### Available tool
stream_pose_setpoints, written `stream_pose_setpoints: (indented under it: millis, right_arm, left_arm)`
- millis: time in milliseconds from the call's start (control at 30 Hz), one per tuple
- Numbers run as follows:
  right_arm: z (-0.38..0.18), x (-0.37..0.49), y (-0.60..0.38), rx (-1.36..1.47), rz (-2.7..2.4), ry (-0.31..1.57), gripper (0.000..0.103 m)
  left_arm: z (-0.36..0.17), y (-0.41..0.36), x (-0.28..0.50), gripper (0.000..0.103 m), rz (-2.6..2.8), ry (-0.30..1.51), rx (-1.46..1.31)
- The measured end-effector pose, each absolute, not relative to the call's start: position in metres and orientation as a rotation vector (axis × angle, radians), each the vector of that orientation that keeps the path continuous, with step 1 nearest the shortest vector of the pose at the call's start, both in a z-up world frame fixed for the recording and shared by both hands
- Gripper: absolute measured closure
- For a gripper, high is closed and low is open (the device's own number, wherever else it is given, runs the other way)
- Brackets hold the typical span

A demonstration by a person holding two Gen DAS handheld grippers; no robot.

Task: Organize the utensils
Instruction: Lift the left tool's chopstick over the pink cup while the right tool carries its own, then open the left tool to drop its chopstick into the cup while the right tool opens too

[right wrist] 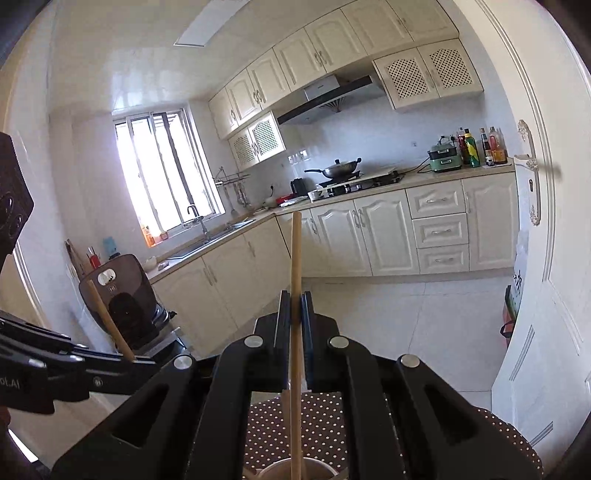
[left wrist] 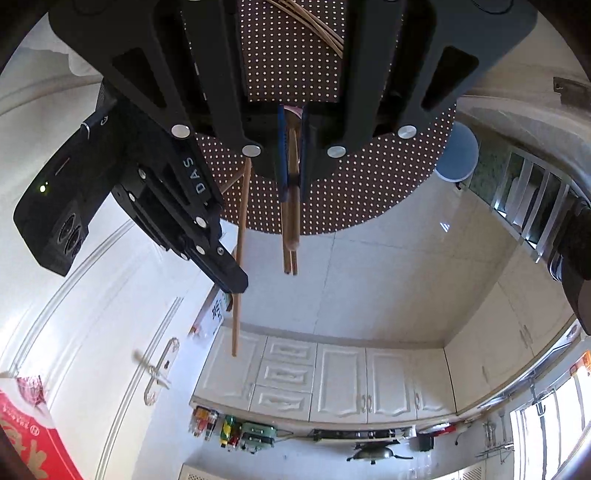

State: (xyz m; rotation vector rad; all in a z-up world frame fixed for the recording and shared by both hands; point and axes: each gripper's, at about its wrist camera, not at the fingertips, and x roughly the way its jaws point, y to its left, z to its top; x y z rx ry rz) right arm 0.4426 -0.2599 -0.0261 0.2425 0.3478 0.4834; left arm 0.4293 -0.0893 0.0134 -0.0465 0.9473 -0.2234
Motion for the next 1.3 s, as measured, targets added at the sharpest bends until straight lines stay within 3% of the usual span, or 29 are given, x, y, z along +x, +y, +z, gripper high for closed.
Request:
stream_pose_setpoints:
  millis: [967, 1000, 1100, 1300]
  right_arm:
    - [-0.051, 0.427, -0.261, 0.168, 0.549, 0.488, 0.098]
    - [-0.052, 0.426, -0.260, 0.162, 0.554, 0.500, 0.098]
    - [-0.055, 0.422, -0.258, 0.151, 0.560, 0.519, 0.098]
    - [-0.059, 0.415, -0.253, 0.129, 0.566, 0.558, 0.098]
  left_arm:
    - [-0.016, -0.099, 0.439, 0.095, -0.152, 1.065, -0.010]
    - [-0.016, -0.099, 0.440, 0.089, -0.153, 1.068, -0.009]
    - [-0.012, -0.099, 0.435, 0.049, -0.148, 1.045, -0.013]
    - [-0.008, -0.095, 0.429, 0.049, -0.138, 1.037, -0.009]
